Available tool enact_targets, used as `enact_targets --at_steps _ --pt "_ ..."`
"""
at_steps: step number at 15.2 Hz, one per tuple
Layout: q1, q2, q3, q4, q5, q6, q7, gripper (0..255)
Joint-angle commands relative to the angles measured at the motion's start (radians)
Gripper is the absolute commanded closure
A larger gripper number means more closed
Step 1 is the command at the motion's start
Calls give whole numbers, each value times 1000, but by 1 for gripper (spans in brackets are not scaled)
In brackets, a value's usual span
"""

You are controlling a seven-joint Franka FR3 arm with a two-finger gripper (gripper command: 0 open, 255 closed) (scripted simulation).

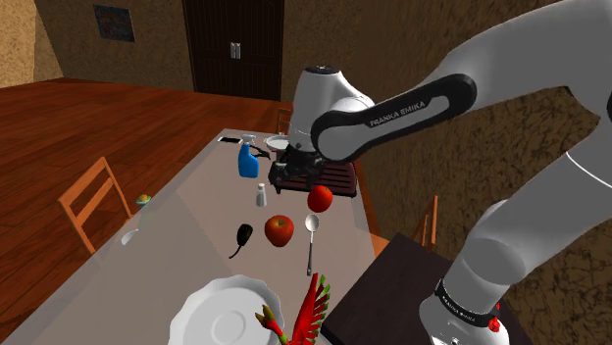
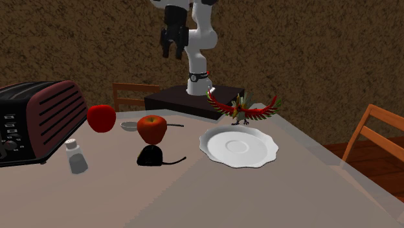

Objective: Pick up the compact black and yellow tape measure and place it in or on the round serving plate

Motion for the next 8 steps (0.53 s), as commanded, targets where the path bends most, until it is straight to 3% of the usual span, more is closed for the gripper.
enact_targets --at_steps 1,5,8 --pt "-24 88 48 21 -64 51 102 0" --pt "-55 273 105 98 -244 102 315 0" --pt "-38 420 101 176 -395 110 478 0"
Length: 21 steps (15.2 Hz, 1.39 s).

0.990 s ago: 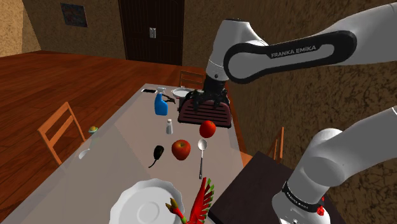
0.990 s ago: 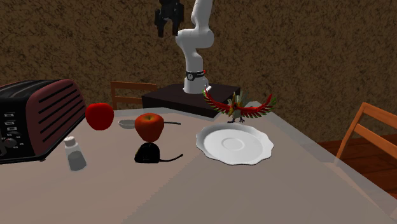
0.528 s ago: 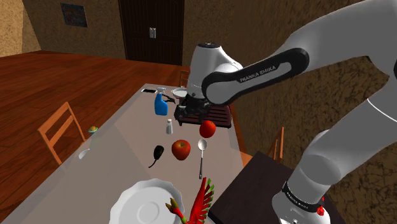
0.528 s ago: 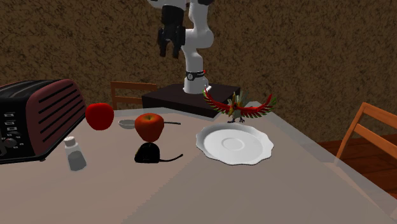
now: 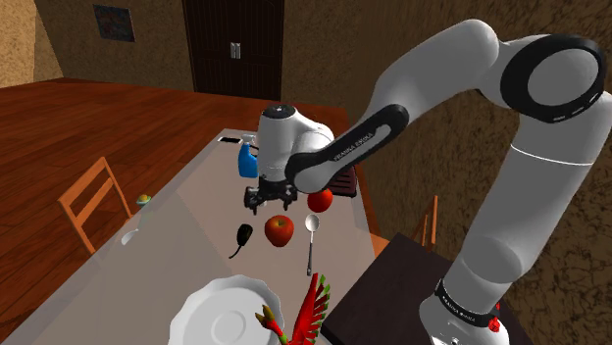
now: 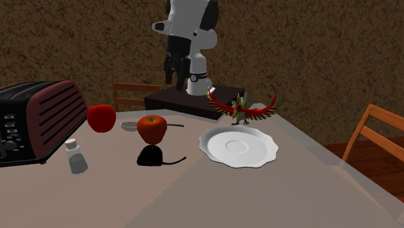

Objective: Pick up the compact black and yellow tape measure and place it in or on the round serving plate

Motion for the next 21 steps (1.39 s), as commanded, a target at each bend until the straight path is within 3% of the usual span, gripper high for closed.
enact_targets --at_steps 1,5,9,15,21 --pt "19 92 -12 56 -94 -3 102 0" --pt "94 272 -72 184 -235 -20 261 0" --pt "172 440 -137 329 -316 -45 366 0" --pt "270 687 -218 587 -365 -96 455 0" --pt "276 740 -239 610 -385 -64 464 0"
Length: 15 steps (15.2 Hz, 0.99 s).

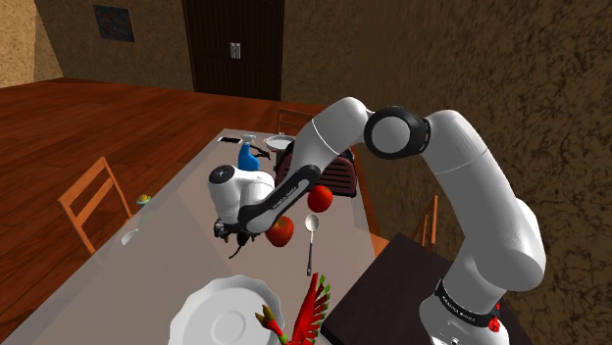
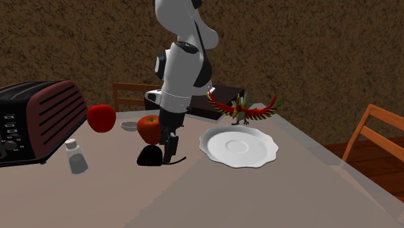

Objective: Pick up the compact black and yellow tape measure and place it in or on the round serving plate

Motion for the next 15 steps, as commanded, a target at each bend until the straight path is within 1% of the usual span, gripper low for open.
enact_targets --at_steps 1,2,10,11,15 --pt "2 23 -9 10 -9 14 4 0" --pt "4 40 -16 19 -15 24 6 0" --pt "4 40 -16 19 -15 24 6 0" --pt "4 40 -16 19 -15 24 6 255" --pt "4 40 -16 19 -15 24 6 255"
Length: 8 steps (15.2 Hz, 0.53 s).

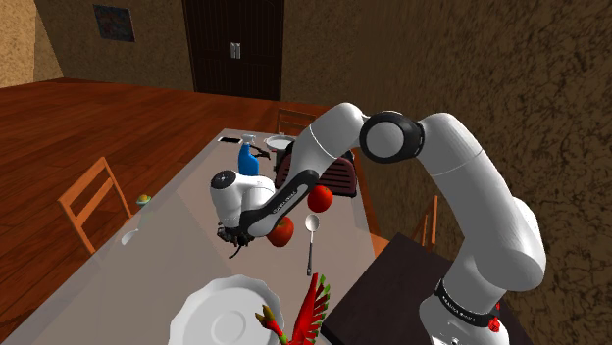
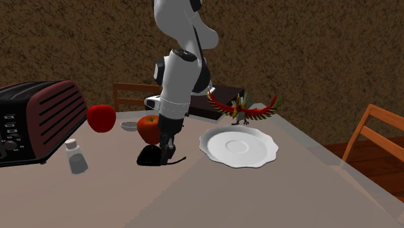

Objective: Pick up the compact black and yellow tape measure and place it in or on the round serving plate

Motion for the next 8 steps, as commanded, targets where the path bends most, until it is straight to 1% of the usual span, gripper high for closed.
enact_targets --at_steps 1,5,8 --pt "0 0 0 0 0 0 0 255" --pt "0 0 0 0 0 0 0 255" --pt "-8 -32 12 -13 13 -18 -11 255"
